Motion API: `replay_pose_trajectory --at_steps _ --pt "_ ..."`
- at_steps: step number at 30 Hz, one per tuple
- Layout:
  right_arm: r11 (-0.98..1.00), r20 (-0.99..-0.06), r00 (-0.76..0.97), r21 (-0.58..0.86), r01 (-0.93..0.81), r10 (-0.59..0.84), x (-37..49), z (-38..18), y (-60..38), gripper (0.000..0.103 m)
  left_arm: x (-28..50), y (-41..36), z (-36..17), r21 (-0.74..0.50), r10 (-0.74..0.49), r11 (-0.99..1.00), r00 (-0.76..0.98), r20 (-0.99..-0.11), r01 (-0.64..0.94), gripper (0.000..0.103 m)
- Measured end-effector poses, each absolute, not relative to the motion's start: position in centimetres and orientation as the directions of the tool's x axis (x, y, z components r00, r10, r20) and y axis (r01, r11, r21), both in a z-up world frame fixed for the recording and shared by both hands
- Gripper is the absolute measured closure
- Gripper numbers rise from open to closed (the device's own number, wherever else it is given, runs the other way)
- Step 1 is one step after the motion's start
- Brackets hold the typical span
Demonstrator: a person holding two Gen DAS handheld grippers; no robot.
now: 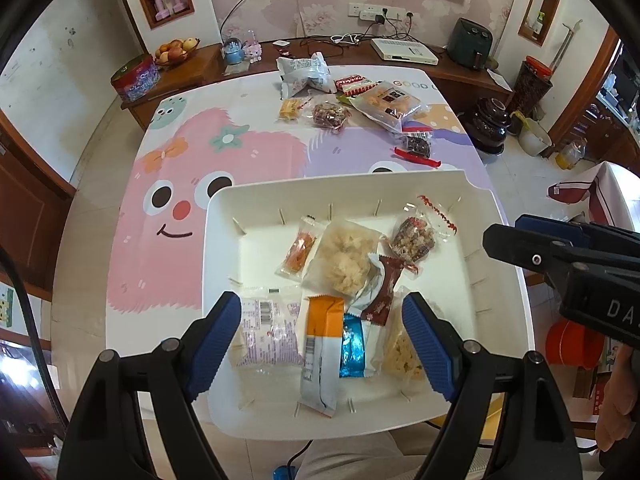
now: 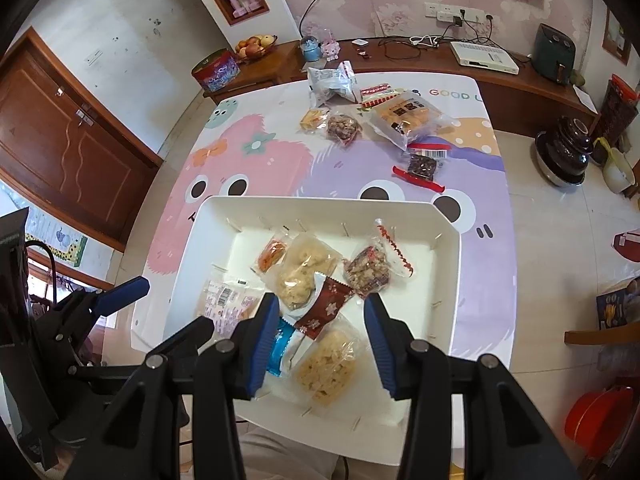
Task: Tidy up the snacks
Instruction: 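Lift both open tools from the tray toward the snack pile, then grasp the clear nut pack with the left tool while the right grasps the dark-fruit pack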
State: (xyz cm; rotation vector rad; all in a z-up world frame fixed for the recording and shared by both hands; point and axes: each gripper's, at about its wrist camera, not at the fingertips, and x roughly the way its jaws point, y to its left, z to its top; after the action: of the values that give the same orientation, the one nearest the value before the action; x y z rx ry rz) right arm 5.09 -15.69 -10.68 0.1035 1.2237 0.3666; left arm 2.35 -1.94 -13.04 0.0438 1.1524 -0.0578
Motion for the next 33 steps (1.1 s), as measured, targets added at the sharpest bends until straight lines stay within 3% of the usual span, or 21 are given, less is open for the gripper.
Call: replay_pose_trajectory --at_steps 9,21,27,33 --pt "0.952 -0.896 0.326 0.261 -0.163 0.301 8.6 -9.9 -17.8 0.058 8.0 -1.2 -10.2 -0.023 -0.040 0.999 0.466 -0.884 0.043 0.021" --pt "0.969 -0.853 0.460 0.230 -0.094 0.247 19.8 -3.4 -21.6 0.058 21.3 -2.1 -4.7 -0.005 -0.038 0.998 0.578 -0.815 0.060 0.020" --pt "0.975 -0.873 0.435 0.214 -0.062 0.219 25.7 -4.7 -22.0 0.058 28.4 -1.9 -8.0 -0.031 -0.037 0.999 0.525 -0.850 0.021 0.020" --pt "0.975 -0.932 0.288 0.223 -0.023 0.220 29.9 -12.0 -21.5 0.058 34.3 -0.5 -16.0 -0.108 -0.071 0.991 0.378 -0.923 -0.077 0.020"
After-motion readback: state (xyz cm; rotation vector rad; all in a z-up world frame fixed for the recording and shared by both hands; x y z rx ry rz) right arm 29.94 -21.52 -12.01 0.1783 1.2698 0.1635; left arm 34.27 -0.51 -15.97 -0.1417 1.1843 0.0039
